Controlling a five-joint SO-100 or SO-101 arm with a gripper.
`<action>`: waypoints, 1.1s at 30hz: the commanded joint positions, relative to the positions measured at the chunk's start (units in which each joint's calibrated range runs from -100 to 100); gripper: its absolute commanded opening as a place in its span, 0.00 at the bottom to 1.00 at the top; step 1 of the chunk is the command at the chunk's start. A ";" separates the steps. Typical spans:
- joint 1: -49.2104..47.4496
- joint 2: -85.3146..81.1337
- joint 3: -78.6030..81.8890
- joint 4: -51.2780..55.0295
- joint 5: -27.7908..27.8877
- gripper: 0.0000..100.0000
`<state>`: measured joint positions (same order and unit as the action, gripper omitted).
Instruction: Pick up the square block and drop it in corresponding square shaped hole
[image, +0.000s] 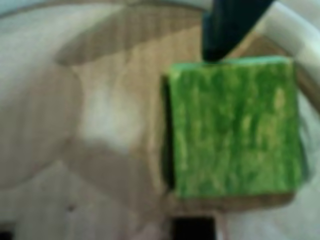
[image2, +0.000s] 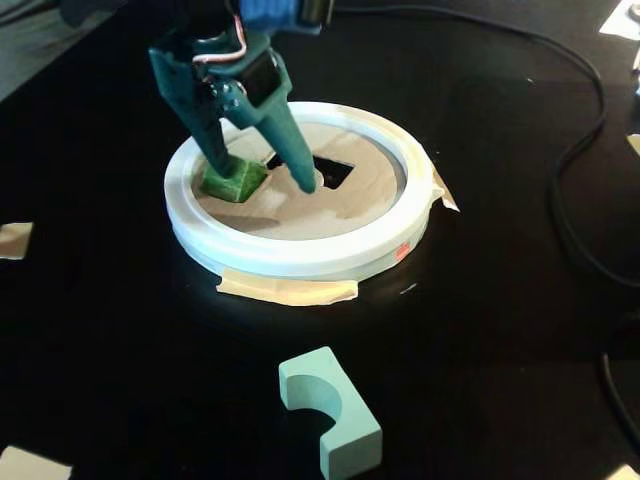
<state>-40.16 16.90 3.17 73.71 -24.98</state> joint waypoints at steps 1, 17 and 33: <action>-0.41 0.17 -1.17 -1.21 -0.10 0.81; 1.08 3.84 -1.26 -3.52 0.63 0.81; 8.20 -22.32 -0.90 15.15 3.27 0.81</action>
<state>-35.46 5.13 3.17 82.15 -22.34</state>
